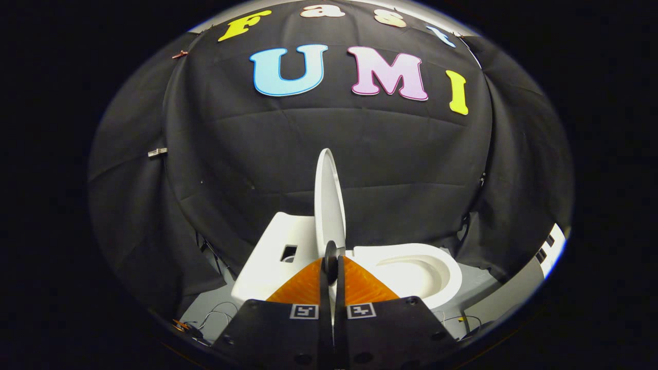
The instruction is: Open the toilet lid.
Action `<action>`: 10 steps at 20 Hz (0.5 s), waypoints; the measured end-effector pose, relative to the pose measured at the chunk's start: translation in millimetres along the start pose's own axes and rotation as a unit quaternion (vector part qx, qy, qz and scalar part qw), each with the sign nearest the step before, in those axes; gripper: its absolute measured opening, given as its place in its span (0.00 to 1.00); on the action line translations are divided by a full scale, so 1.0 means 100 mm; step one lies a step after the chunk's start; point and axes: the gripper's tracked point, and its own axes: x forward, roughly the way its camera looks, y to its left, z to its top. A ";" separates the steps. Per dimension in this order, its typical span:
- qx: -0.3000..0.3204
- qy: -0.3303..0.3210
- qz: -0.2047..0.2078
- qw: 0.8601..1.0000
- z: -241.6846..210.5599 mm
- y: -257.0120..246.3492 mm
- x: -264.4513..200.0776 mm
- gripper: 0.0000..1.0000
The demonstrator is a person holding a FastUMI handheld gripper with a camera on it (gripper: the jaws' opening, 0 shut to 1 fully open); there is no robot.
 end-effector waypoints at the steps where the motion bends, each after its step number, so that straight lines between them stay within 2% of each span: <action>1: -0.005 -0.002 0.001 1.000 0.00 0.04 0.01 0.06; 10: -0.008 -0.004 0.000 1.000 -0.05 0.26 0.06 0.11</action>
